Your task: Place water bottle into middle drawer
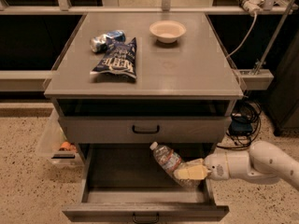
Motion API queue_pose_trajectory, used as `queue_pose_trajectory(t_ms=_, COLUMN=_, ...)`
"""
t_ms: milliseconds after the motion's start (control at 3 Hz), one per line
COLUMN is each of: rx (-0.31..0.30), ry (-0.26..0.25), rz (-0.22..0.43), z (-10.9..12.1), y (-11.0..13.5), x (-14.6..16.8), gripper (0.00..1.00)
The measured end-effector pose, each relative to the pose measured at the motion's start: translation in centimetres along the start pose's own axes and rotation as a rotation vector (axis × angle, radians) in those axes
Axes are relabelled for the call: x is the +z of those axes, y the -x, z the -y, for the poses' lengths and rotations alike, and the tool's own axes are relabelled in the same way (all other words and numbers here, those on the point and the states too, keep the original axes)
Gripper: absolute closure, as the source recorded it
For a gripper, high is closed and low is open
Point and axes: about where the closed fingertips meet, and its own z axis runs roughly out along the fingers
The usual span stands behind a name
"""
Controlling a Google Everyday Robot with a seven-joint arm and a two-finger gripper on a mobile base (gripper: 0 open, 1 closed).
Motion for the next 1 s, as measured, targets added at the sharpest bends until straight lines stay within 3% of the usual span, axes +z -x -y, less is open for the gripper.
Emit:
queue_pose_trajectory(t_ms=333, rx=0.073, ry=0.02, rz=-0.002, z=2.6, y=-3.0, x=2.6, gripper=1.0)
queue_pose_trajectory(t_ms=1000, rx=0.063, ry=-0.163, rz=-0.054, z=9.2, y=-6.2, x=6.2, gripper=1.0)
